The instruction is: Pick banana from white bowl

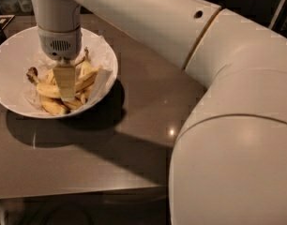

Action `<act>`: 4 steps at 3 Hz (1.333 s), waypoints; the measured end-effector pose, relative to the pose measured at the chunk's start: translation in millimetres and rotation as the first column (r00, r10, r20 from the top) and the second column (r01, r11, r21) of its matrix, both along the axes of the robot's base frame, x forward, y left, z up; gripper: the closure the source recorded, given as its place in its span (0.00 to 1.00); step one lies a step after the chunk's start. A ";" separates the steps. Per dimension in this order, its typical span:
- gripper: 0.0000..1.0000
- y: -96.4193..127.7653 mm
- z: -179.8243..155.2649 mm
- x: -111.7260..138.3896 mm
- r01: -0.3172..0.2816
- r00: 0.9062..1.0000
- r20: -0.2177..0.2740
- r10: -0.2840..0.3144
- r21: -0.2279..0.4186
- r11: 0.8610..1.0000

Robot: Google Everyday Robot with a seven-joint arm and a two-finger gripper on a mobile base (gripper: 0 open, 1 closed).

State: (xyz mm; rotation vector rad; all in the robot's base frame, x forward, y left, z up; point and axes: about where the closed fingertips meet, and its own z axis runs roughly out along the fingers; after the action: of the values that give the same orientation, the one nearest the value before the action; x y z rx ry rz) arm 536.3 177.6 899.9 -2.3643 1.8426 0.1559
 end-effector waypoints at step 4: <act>0.84 -7.5 -17.6 14.3 0.038 0.998 -0.052 -0.038 0.005 0.999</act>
Offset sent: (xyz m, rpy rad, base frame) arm 0.0147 -0.0249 -0.0259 -0.0368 0.1049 -0.0547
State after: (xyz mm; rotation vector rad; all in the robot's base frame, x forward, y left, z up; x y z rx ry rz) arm 550.7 170.0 882.3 -2.3408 1.9064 0.2205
